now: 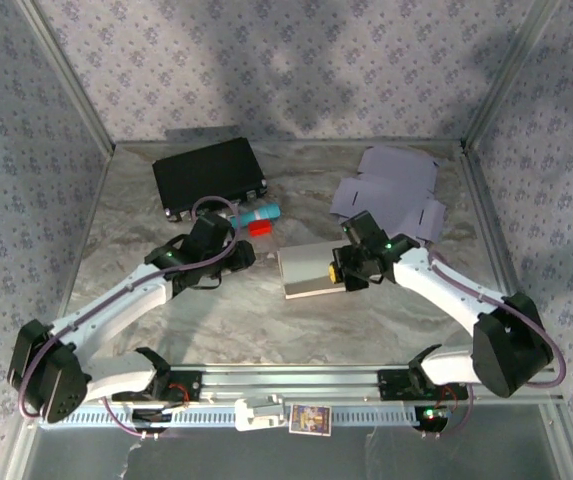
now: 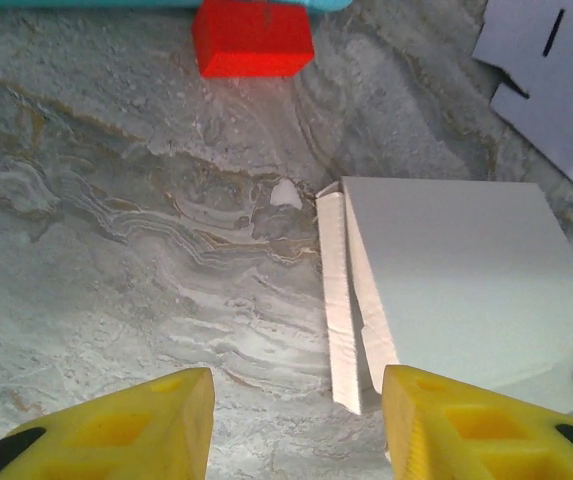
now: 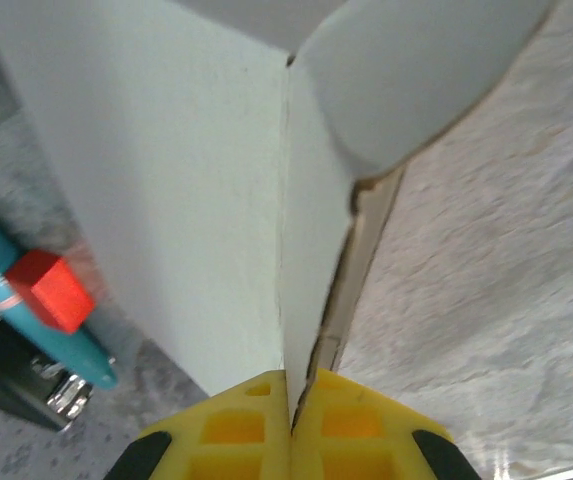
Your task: Fold the paper box
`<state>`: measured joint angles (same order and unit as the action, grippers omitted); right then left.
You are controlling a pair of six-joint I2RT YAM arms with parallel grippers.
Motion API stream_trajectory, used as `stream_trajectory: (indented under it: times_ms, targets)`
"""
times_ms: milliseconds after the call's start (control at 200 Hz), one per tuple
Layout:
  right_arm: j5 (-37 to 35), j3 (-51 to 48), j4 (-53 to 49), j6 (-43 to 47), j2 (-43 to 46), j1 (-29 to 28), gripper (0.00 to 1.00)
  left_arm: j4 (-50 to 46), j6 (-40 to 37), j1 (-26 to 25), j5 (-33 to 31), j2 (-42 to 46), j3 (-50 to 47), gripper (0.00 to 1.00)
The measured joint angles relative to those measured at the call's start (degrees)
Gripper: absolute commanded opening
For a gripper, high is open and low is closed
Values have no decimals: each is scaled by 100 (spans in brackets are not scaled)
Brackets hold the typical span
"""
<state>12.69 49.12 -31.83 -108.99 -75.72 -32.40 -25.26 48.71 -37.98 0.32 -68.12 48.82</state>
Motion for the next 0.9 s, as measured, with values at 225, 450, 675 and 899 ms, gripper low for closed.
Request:
stream_trajectory:
  times_ms: [225,450,675,899]
  targets:
    - [94,-442,238,39,0,0,8,448,138,15,450,-723,7,50]
    - [179,-544,234,107,0,2,33,835,289,15,975,-1598,144,50]
    - [164,-20,-780,833,13,243,59,931,308,9,1235,-2028,474,51]
    - [232,667,-1639,2046,413,730,61,1027,302,-31,1397,-2439,675,52]
